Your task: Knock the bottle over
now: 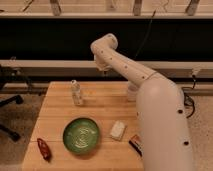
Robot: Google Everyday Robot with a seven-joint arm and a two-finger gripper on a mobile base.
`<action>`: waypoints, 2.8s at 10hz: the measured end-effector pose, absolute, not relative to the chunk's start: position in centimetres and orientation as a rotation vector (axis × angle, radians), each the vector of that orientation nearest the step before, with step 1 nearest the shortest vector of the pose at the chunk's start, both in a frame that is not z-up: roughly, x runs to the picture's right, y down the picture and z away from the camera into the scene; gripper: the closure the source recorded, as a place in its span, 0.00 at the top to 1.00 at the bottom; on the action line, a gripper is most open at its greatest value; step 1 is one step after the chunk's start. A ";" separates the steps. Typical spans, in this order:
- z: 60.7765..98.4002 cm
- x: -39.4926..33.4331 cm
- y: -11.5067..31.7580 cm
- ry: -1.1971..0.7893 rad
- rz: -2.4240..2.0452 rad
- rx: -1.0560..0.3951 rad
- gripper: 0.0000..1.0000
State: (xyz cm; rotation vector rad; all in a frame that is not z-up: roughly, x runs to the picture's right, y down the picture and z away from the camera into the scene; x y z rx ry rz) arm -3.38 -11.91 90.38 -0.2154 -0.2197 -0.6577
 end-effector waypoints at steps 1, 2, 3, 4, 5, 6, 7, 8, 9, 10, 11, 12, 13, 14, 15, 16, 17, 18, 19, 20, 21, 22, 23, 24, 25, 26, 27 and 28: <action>89.8 -4.3 -11.2 -0.247 -0.671 -0.223 0.19; 89.1 -4.7 -10.5 -0.267 -0.684 -0.231 0.19; 88.6 -4.7 -9.7 -0.281 -0.698 -0.251 0.19; 88.4 -4.8 -9.4 -0.285 -0.710 -0.268 0.19; 88.3 -4.8 -8.7 -0.286 -0.733 -0.310 0.19; 88.4 -4.7 -8.0 -0.276 -0.767 -0.370 0.19; 88.5 -4.5 -7.5 -0.273 -0.796 -0.410 0.19; 88.5 -4.6 -6.9 -0.280 -0.826 -0.448 0.19; 88.3 -5.0 -6.4 -0.295 -0.851 -0.474 0.19; 88.2 -4.8 -6.0 -0.298 -0.867 -0.492 0.19; 88.0 -4.6 -5.7 -0.306 -0.879 -0.507 0.19; 87.8 -4.7 -5.4 -0.314 -0.890 -0.514 0.19; 87.4 -5.2 -5.1 -0.327 -0.906 -0.519 0.19; 87.0 -5.7 -4.7 -0.338 -0.925 -0.521 0.19; 86.6 -6.3 -4.4 -0.348 -0.939 -0.520 0.19; 86.2 -6.9 -4.1 -0.358 -0.959 -0.517 0.19; 85.8 -7.5 -3.9 -0.367 -0.974 -0.513 0.19; 85.5 -8.0 -3.6 -0.376 -0.992 -0.510 0.19; 85.2 -8.5 -3.4 -0.383 -1.007 -0.509 0.19; 85.0 -9.0 -3.1 -0.392 -1.028 -0.509 0.19; 84.8 -9.5 -2.8 -0.397 -1.045 -0.508 0.19; 84.7 -9.9 -2.6 -0.403 -1.058 -0.507 0.19; 84.5 -10.6 -2.3 -0.411 -1.082 -0.504 0.19; 84.4 -11.1 -2.2 -0.415 -1.097 -0.501 0.19; 84.3 -11.8 -2.1 -0.421 -1.114 -0.496 0.19; 84.0 -13.2 -2.0 -0.433 -1.140 -0.487 0.19; 83.6 -14.2 -1.8 -0.448 -1.162 -0.478 0.19; 83.2 -14.9 -1.8 -0.458 -1.178 -0.470 0.19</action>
